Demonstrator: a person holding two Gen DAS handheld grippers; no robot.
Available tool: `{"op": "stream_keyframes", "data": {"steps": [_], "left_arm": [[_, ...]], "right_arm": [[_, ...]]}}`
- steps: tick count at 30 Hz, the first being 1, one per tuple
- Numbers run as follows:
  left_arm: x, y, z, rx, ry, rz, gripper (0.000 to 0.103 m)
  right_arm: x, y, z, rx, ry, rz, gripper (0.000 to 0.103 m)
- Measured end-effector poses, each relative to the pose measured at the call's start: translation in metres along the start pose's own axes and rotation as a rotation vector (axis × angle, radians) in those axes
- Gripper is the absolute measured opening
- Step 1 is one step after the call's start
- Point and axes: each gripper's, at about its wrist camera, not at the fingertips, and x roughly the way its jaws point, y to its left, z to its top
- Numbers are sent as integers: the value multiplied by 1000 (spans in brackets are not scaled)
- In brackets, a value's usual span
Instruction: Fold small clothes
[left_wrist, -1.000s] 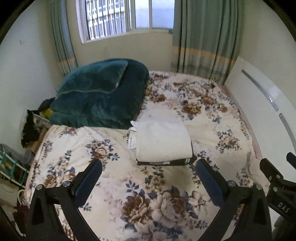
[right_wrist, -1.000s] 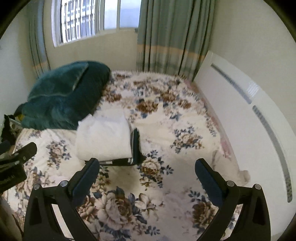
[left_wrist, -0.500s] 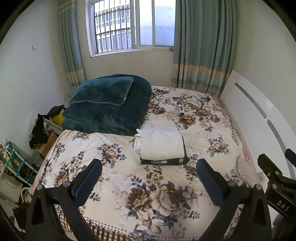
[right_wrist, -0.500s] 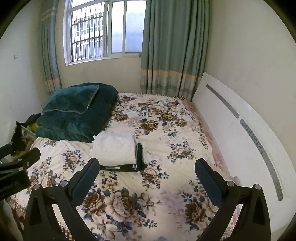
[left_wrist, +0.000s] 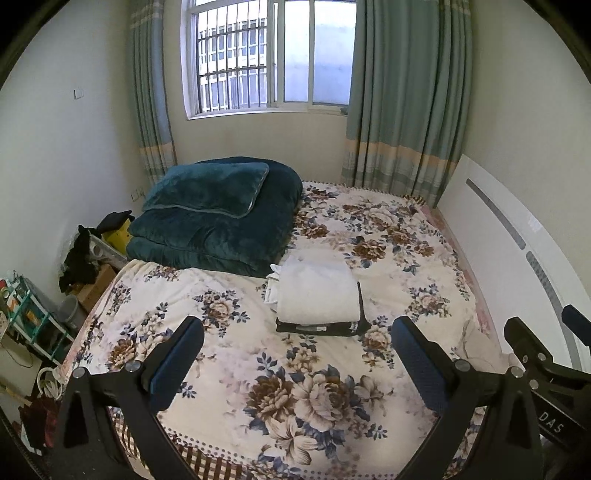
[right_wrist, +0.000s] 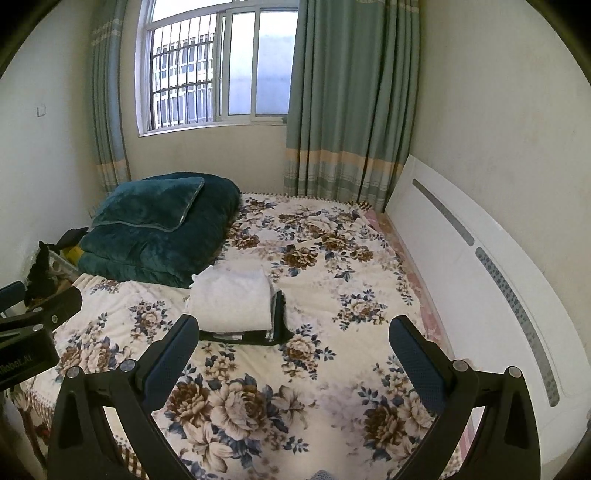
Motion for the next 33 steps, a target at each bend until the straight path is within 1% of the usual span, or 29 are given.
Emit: {"op": "stream_keyframes", "data": {"steps": [12,22,33], "left_arm": [[-7,1,11,-4,-30,3,103],[-9,4,11,-4,-29,7,103],[-12,5,7,-6,-34,15,103]], "right_arm": [[-5,6,6,-3,-19,1,103],[-7,11,8,-7,-17,16,103],[-13,6,8,10,-20,31,103]]}}
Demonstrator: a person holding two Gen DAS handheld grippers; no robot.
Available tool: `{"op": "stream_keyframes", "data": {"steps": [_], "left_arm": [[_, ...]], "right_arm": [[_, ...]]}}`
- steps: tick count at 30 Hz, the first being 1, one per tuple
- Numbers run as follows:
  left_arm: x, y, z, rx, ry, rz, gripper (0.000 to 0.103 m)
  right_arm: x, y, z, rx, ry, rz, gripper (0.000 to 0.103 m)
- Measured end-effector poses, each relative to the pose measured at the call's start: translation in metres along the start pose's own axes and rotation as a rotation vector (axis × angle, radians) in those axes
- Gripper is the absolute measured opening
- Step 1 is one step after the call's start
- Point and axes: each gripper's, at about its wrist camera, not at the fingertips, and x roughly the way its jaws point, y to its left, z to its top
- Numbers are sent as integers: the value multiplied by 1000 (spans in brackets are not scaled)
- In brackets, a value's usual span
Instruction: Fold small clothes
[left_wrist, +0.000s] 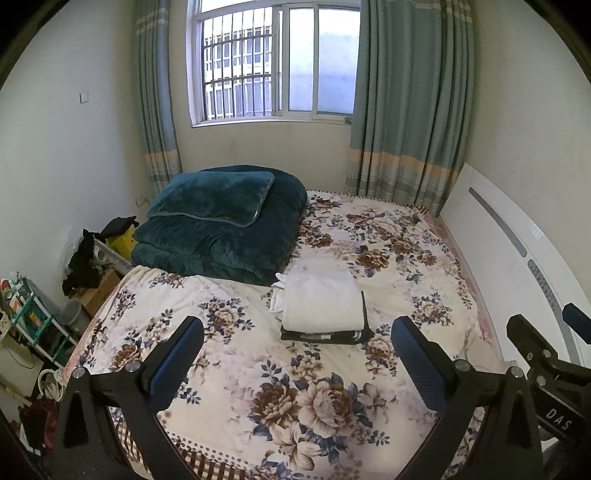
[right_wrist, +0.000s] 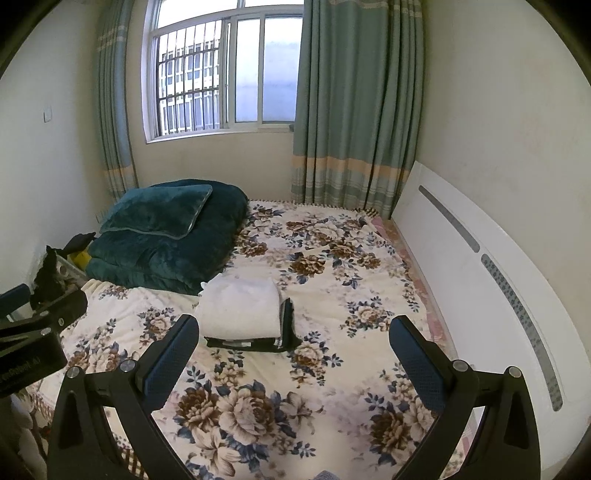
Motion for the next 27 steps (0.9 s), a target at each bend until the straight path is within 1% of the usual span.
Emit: {"op": "stream_keyframes", "data": {"steps": [7,12,27], "left_arm": [[-2,2,1,-1,-8,0,103],[-12,2,-5,-11,-28,20,103],[-21,7,-5,-12,-35,43,103]], "right_arm": [[-5,2,3,-1,-11,7,103],[-7,4,4,1,-12,13,103],[-12,3,11,6,-18,25,103]]}}
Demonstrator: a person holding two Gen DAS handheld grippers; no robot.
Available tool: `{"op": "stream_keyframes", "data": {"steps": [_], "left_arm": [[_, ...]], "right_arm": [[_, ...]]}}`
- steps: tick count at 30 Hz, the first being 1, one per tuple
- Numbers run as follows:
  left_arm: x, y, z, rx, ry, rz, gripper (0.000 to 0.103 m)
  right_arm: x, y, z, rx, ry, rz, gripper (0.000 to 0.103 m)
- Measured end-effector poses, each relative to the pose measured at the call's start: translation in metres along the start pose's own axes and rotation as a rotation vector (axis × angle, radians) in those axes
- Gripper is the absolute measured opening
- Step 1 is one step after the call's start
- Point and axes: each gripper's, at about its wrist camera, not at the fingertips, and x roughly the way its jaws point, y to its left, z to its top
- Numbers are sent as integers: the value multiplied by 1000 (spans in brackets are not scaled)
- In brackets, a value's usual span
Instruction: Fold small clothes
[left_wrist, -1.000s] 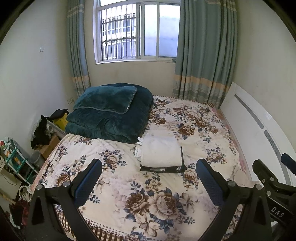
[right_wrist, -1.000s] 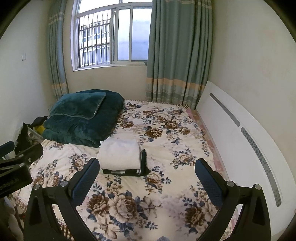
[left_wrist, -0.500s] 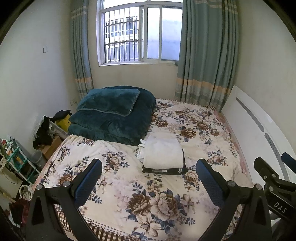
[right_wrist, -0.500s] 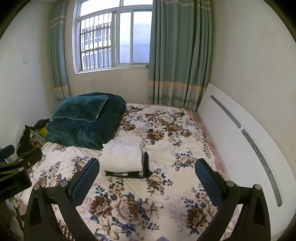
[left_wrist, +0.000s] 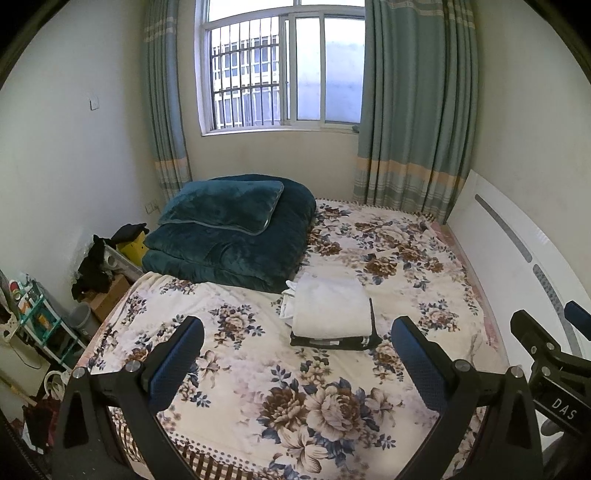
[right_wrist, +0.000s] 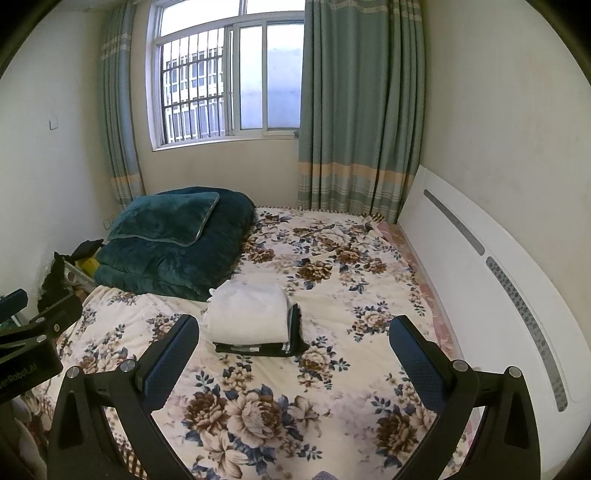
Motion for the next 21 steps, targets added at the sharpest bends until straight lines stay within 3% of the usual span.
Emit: {"op": "stream_keyframes", "data": {"steps": [21], "left_arm": [[-3,4,2,0,2,4,103]], "right_arm": [[-1,6,-2,0,4,5,103]]}}
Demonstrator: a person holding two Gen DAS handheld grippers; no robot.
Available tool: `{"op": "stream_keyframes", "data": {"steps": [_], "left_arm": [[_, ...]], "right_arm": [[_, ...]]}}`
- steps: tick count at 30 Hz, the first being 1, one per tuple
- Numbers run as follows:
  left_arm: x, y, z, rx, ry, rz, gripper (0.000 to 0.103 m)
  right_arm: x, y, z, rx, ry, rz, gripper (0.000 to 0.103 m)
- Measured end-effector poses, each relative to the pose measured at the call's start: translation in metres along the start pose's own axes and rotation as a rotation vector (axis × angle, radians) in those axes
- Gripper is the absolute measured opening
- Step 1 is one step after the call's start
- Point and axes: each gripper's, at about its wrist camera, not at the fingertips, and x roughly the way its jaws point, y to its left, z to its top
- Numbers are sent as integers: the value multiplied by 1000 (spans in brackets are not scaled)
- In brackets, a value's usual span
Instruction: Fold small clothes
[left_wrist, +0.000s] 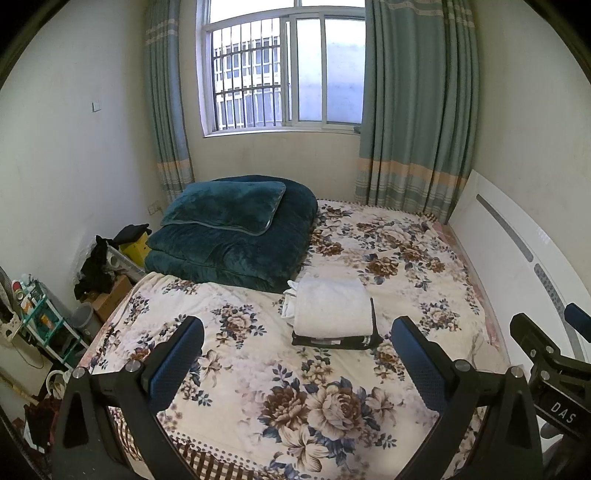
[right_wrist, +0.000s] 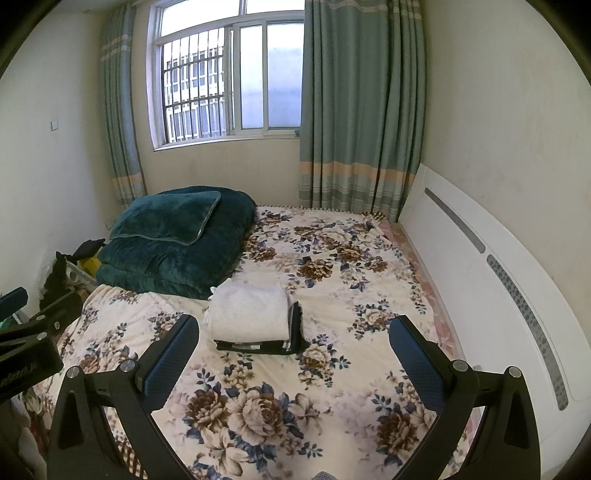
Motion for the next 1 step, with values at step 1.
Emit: {"op": "stream_keyframes", "data": {"steps": [1], "left_arm": [[-1,1,0,-1,1,-1,103]], "right_arm": [[0,1,0,0,1,2,103]]}}
